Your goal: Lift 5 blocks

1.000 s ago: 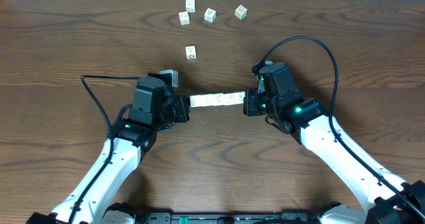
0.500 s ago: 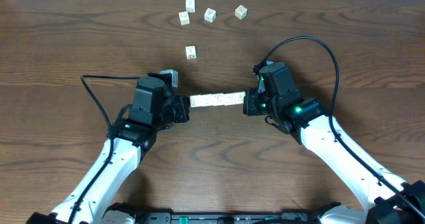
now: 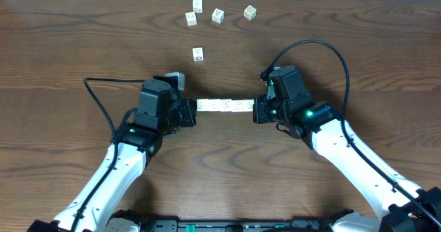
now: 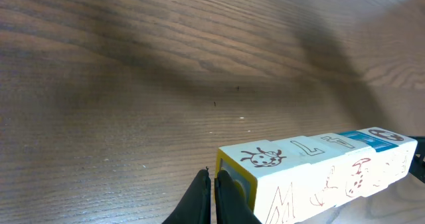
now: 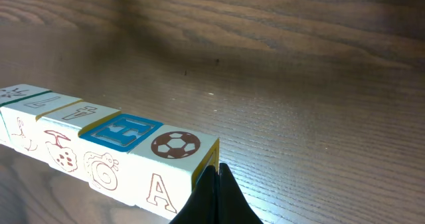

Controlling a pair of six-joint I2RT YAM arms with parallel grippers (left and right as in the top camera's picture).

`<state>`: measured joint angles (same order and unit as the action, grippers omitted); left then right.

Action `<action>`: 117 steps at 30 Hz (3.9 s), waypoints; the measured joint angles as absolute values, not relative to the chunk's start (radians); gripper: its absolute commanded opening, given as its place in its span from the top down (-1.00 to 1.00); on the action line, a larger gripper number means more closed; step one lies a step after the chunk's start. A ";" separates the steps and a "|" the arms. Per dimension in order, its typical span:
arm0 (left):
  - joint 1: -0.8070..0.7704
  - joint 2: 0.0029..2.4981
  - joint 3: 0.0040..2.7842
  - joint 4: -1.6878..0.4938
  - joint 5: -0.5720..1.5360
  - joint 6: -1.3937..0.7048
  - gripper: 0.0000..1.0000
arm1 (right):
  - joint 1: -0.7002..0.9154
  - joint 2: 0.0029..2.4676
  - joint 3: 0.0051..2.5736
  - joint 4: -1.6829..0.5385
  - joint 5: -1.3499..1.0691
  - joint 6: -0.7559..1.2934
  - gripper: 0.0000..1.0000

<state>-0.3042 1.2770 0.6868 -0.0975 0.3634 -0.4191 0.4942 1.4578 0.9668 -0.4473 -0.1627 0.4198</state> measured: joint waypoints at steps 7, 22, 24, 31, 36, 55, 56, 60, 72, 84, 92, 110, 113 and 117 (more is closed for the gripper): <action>-0.304 1.277 0.687 -0.105 0.363 -0.419 0.85 | 0.494 1.458 0.967 -0.447 -0.164 0.412 0.98; -0.304 1.341 0.687 -0.111 0.356 -0.422 0.85 | 0.494 1.506 0.968 -0.445 -0.180 0.400 0.98; -0.304 1.341 0.687 -0.111 0.356 -0.422 0.86 | 0.494 1.518 0.968 -0.444 -0.179 0.400 0.98; -0.304 1.341 0.687 -0.111 0.352 -0.422 0.86 | 0.494 1.529 0.968 -0.429 -0.178 0.400 0.98; -0.305 1.357 0.687 -0.111 0.351 -0.422 0.86 | 0.494 1.529 0.968 -0.429 -0.179 0.400 0.98; -0.336 1.394 0.687 -0.126 0.326 -0.418 0.85 | 0.494 1.529 0.968 -0.426 -0.168 0.397 0.98; -0.336 1.394 0.687 -0.126 0.326 -0.419 0.86 | 0.494 1.529 0.968 -0.426 -0.168 0.397 0.98; -0.336 1.394 0.687 -0.126 0.326 -0.419 0.86 | 0.494 1.529 0.968 -0.426 -0.168 0.397 0.98; -0.336 1.394 0.687 -0.128 0.319 -0.418 0.86 | 0.494 1.566 0.970 -0.416 -0.167 0.398 0.98; -0.350 1.430 0.687 -0.126 0.311 -0.419 0.86 | 0.494 1.580 0.970 -0.402 -0.156 0.397 0.98; -0.352 1.463 0.687 -0.119 0.311 -0.424 0.85 | 0.494 1.580 0.972 -0.397 -0.162 0.397 0.98; -0.352 1.463 0.687 -0.117 0.307 -0.422 0.86 | 0.494 1.651 0.978 -0.388 -0.156 0.397 0.98; -0.352 1.463 0.687 -0.117 0.307 -0.422 0.85 | 0.494 1.651 0.977 -0.384 -0.156 0.397 0.98; -0.352 1.463 0.687 -0.116 0.299 -0.423 0.85 | 0.494 1.651 0.978 -0.384 -0.157 0.397 0.98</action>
<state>-0.3519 1.4628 0.6868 -0.1158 0.2989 -0.4229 0.4938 1.6512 0.9775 -0.3836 -0.1570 0.3973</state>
